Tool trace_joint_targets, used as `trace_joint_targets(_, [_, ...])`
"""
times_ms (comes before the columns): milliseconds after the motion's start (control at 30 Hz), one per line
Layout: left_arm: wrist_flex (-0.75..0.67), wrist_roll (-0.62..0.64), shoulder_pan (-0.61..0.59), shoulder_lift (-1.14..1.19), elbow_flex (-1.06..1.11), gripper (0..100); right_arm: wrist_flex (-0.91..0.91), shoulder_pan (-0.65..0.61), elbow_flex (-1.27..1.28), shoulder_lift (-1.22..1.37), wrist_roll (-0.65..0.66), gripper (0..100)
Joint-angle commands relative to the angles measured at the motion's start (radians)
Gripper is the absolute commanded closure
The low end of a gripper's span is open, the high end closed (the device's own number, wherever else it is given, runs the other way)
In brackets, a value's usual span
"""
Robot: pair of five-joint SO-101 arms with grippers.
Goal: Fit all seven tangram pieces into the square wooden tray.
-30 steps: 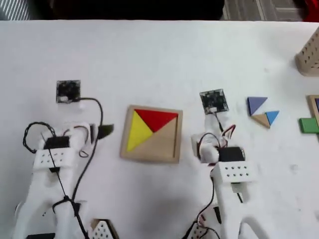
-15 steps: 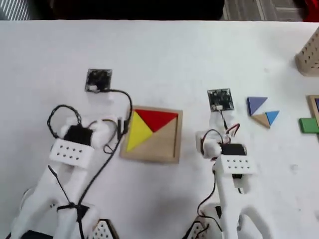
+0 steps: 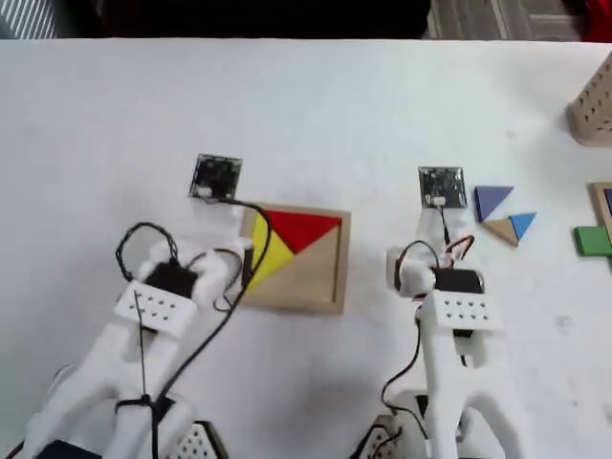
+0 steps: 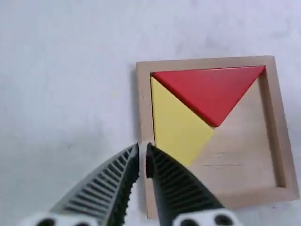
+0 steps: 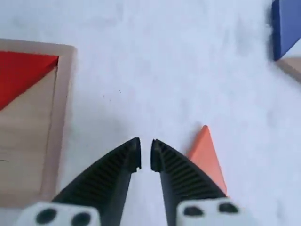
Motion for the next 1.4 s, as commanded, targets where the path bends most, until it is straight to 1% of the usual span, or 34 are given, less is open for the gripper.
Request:
trace_joint_targets(0, [-0.018, -0.141, 0.010, -0.018, -0.003, 94, 0.007, 0.010, -0.037, 0.002, -0.012, 84.4])
trace_joint_targets(67, [-0.018, -0.147, 0.010, -0.018, -0.003, 94, 0.007, 0.007, -0.028, 0.002, -0.009, 82.1])
trace_joint_targets(133, [-0.018, -0.147, 0.005, -0.018, -0.006, 94, 0.007, 0.007, -0.028, 0.002, -0.008, 82.3])
trace_joint_targets(233, [-0.018, -0.137, -0.059, -0.018, -0.021, 93, 0.007, 0.008, -0.028, 0.002, -0.006, 82.0])
trace_joint_targets(300, [-0.008, -0.080, -0.119, -0.018, -0.040, 89, 0.016, 0.012, -0.029, 0.002, -0.005, 81.9])
trace_joint_targets(367, [0.029, -0.044, -0.154, -0.018, -0.057, 82, 0.051, 0.013, -0.041, -0.001, -0.005, 81.9])
trace_joint_targets(467, [0.060, -0.057, -0.163, -0.019, -0.068, 75, 0.090, 0.027, -0.058, 0.001, -0.003, 81.9])
trace_joint_targets(500, [0.057, -0.054, -0.166, -0.019, -0.068, 75, 0.099, 0.041, -0.061, 0.001, 0.002, 81.9])
trace_joint_targets(567, [0.058, -0.055, -0.168, -0.019, -0.068, 76, 0.128, 0.090, -0.064, -0.007, 0.068, 81.9])
trace_joint_targets(633, [0.060, -0.055, -0.199, -0.024, -0.072, 77, 0.148, 0.139, -0.068, -0.004, 0.115, 81.9])
trace_joint_targets(700, [0.054, -0.055, -0.246, -0.027, -0.074, 78, 0.153, 0.165, -0.064, 0.001, 0.127, 81.8])
trace_joint_targets(767, [0.054, -0.055, -0.309, -0.019, -0.097, 79, 0.154, 0.168, -0.063, 0.002, 0.130, 81.7])
trace_joint_targets(833, [0.055, -0.055, -0.344, -0.019, -0.101, 78, 0.156, 0.166, -0.063, 0.002, 0.132, 80.4])
trace_joint_targets(967, [0.061, -0.055, -0.334, -0.019, -0.094, 78, 0.156, 0.157, -0.061, 0.002, 0.164, 70.5])
trace_joint_targets(1000, [0.061, -0.058, -0.325, -0.019, -0.089, 78, 0.156, 0.151, -0.061, 0.004, 0.164, 69.3])
trace_joint_targets(1167, [0.061, -0.060, -0.311, -0.019, -0.084, 78, 0.105, 0.151, -0.049, 0.015, 0.176, 69.2])
trace_joint_targets(1267, [0.061, -0.060, -0.311, -0.019, -0.084, 78, 0.065, 0.131, -0.044, 0.081, 0.229, 69.1])
trace_joint_targets(1367, [0.061, -0.060, -0.311, -0.019, -0.084, 78, 0.048, 0.104, -0.084, 0.173, 0.244, 69.2])
